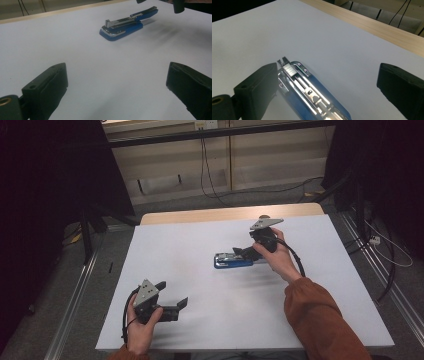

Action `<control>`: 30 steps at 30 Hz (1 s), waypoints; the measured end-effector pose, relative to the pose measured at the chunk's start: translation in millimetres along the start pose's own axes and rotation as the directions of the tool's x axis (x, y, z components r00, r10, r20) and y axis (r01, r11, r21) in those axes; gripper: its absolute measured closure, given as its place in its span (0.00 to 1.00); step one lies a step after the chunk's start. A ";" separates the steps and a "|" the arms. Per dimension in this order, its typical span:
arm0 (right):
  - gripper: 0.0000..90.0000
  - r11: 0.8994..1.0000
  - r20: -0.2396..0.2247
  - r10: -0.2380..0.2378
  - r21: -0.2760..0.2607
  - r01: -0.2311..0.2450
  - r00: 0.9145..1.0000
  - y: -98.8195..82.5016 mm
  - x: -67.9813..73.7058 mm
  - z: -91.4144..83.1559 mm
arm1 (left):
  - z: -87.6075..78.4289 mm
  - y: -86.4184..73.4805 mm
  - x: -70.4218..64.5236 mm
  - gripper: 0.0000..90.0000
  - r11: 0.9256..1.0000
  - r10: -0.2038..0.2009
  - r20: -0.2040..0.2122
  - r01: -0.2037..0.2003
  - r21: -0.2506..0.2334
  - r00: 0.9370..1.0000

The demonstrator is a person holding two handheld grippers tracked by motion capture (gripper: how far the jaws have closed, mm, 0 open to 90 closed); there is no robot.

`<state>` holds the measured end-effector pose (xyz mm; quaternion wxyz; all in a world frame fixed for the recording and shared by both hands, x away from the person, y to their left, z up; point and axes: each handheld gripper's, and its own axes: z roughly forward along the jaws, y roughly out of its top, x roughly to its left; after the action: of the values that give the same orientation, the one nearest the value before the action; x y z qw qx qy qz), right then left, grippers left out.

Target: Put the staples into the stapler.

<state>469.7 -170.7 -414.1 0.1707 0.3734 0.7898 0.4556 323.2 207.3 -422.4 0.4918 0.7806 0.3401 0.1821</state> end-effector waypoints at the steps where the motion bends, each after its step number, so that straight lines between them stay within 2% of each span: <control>1: 0.06 1.000 0.021 -0.014 0.007 0.014 1.000 -0.9 0.8 -1.9 | 0.1 0.0 0.3 0.04 1.000 0.002 -0.001 -0.002 0.001 1.000; 2: 0.06 1.000 0.037 -0.021 0.004 0.021 0.999 -2.1 1.3 -3.9 | 0.2 -0.1 0.3 0.04 1.000 0.000 -0.002 0.000 0.002 1.000; 4: 0.06 1.000 0.042 -0.005 -0.007 0.005 0.999 -4.5 1.3 -7.7 | 0.1 -0.1 0.4 0.04 1.000 0.000 -0.002 0.000 0.001 1.000; 9: 0.06 1.000 0.064 -0.007 -0.010 0.008 0.998 -10.7 4.5 -15.9 | -0.6 0.4 0.6 0.04 1.000 0.003 -0.008 -0.003 -0.002 1.000; 16: 0.06 1.000 0.104 0.012 -0.028 -0.009 0.994 -18.1 6.6 -25.4 | -0.6 0.0 0.9 0.04 1.000 -0.002 -0.004 0.002 -0.001 1.000; 30: 0.03 0.996 0.141 0.049 -0.080 -0.038 0.989 -30.5 6.5 -46.5 | -0.1 -1.4 2.7 0.04 1.000 -0.013 0.002 0.013 0.000 1.000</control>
<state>423.8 -202.8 -414.9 0.2312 0.4155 0.7489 0.4615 324.5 209.7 -423.7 0.4933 0.7787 0.3444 0.1781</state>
